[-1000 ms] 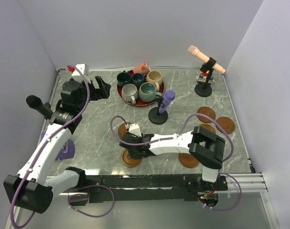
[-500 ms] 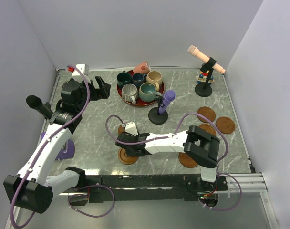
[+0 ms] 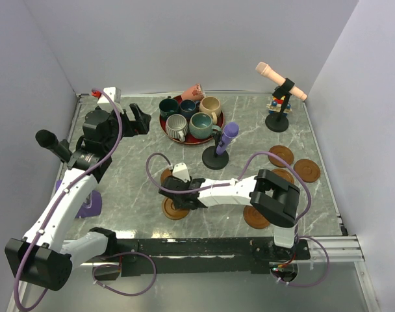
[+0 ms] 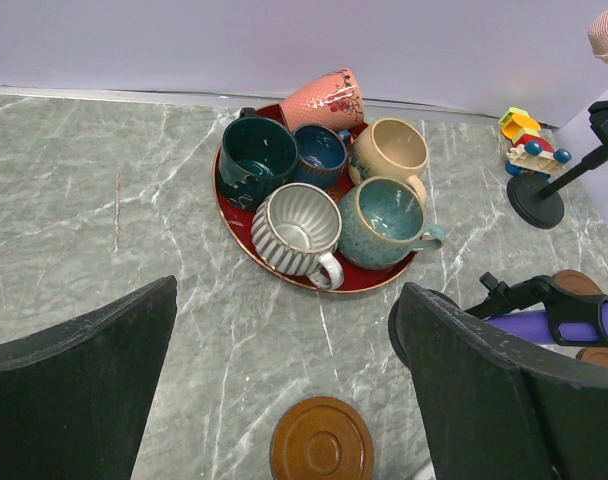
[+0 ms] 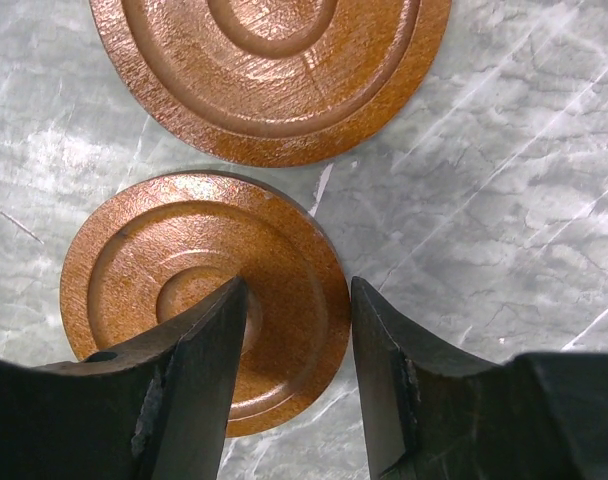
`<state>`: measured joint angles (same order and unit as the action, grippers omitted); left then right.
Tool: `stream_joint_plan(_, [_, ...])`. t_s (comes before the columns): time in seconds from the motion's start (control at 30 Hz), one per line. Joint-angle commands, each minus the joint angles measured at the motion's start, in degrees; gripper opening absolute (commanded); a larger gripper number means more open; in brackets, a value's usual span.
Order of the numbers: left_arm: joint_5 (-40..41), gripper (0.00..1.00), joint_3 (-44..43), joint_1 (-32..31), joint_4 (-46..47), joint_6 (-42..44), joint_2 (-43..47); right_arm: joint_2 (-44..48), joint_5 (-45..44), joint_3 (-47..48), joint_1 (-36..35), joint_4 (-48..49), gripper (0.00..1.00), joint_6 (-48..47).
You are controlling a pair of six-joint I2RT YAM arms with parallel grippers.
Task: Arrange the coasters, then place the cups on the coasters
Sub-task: Move the coaster to the center of the board.
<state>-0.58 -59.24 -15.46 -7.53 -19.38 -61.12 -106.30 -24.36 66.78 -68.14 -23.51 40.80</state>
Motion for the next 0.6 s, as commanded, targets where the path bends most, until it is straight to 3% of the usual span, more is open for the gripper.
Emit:
stream_joint_plan(0.0, [0.14,0.97,-0.17,-0.09,2.17,-0.66,1.01,-1.72,-1.04,2.56,0.38,1.27,0.52,-0.63])
stream_joint_plan(0.57, [-0.65,0.97,-0.08,-0.18,2.26,-0.93,0.83,-3.30,0.01,4.58,0.38,2.24,0.52,-1.24])
